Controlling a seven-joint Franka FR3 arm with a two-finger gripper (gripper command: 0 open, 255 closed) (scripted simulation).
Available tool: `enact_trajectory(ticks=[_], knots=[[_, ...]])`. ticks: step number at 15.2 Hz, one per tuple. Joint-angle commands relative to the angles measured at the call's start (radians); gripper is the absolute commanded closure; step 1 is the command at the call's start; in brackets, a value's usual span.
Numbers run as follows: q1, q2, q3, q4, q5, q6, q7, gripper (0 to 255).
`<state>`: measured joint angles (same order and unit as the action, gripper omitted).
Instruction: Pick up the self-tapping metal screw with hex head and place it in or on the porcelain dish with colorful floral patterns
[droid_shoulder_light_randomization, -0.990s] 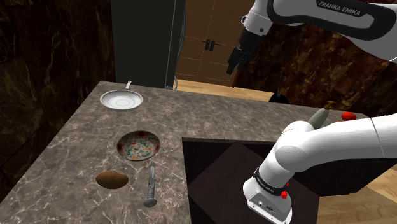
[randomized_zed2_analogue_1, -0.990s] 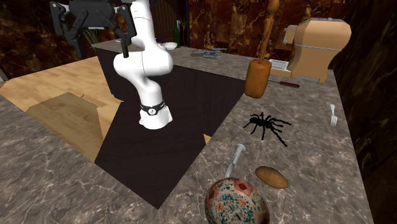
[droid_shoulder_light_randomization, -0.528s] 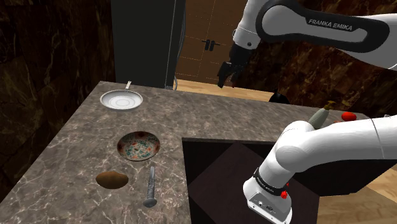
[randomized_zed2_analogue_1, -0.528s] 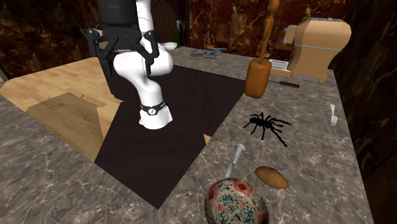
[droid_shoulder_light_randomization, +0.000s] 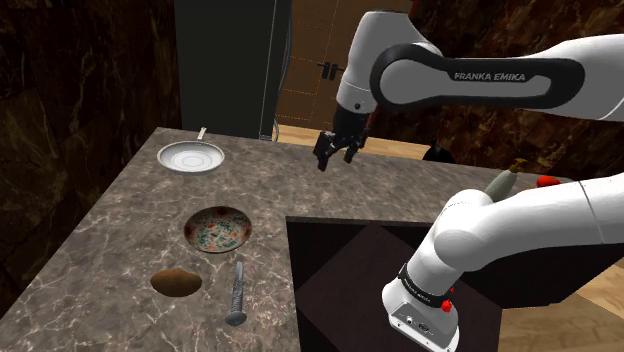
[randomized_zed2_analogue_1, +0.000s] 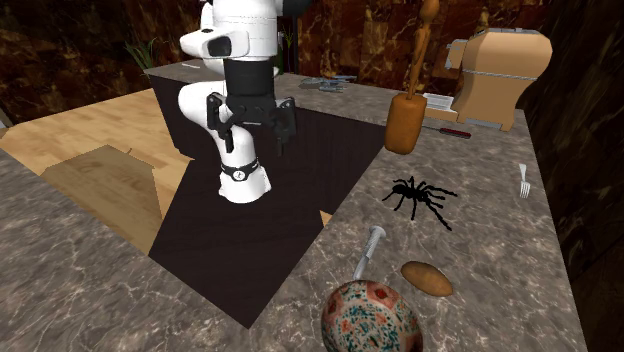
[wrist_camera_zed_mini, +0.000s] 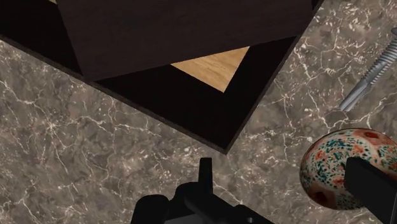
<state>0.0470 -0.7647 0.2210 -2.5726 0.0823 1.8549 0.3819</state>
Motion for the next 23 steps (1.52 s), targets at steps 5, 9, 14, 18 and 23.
enact_trajectory(ticks=[5,9,14,18,23], knots=[[0.014,0.123,0.138,-0.043,0.078,0.128,0.202,0],[0.011,0.242,0.232,-0.04,0.113,0.22,0.337,0],[-0.013,0.432,0.349,-0.002,0.112,0.34,0.521,0],[-0.043,0.615,0.433,0.054,0.049,0.432,0.696,0],[-0.041,0.878,0.474,0.155,-0.124,0.52,0.96,0]])
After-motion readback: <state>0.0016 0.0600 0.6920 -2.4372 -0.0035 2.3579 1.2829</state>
